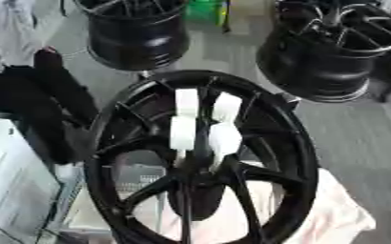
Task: Pull the pin out of the wheel hub.
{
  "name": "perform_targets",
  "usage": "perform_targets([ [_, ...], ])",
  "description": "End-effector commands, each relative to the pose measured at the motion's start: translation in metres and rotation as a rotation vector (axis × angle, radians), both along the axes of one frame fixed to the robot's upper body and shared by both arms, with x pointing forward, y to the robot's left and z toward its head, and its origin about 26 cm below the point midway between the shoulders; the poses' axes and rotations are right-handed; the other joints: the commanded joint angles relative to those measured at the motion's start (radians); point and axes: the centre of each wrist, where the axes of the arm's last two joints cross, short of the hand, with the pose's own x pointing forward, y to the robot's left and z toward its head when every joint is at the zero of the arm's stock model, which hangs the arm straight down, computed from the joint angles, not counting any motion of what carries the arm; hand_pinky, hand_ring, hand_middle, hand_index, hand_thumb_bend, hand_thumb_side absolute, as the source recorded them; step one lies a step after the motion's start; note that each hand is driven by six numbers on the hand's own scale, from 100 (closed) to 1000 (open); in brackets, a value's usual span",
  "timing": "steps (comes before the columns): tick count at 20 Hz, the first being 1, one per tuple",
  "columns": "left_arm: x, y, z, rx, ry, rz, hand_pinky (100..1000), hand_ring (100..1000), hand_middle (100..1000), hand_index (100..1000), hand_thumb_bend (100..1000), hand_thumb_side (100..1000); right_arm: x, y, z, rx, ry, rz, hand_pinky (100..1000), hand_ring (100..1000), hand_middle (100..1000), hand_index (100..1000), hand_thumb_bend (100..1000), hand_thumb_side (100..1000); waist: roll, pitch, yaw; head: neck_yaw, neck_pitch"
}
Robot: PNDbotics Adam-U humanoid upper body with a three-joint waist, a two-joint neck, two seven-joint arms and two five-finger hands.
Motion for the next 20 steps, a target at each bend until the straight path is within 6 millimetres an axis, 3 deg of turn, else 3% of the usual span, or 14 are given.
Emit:
perform_targets([
  [1,0.000,0.000,0.009,0.025,-0.030,-0.013,760,895,728,808,100,699,-0.001,-0.004,0.031,-0.124,-0.064,0.023,856,760,785,886,100,596,0.002,-0.012,0.002,0.004,-0.002],
  [9,-0.001,0.001,0.009,0.032,-0.025,-0.016,760,897,728,808,100,700,0.002,-0.007,0.101,-0.419,-0.105,0.089,857,771,785,874,100,559,-0.008,-0.015,0.003,-0.006,0.001],
  [14,-0.001,0.001,0.010,0.039,-0.025,-0.017,760,898,729,808,100,700,0.007,-0.011,0.127,-0.566,-0.049,0.113,857,779,782,865,100,489,-0.012,-0.016,0.006,-0.008,0.002],
  [20,0.000,0.001,0.010,0.050,-0.020,-0.028,760,900,729,808,100,700,0.012,-0.006,0.151,-0.941,0.123,0.236,862,808,783,849,100,407,-0.021,-0.019,0.011,-0.020,0.002],
])
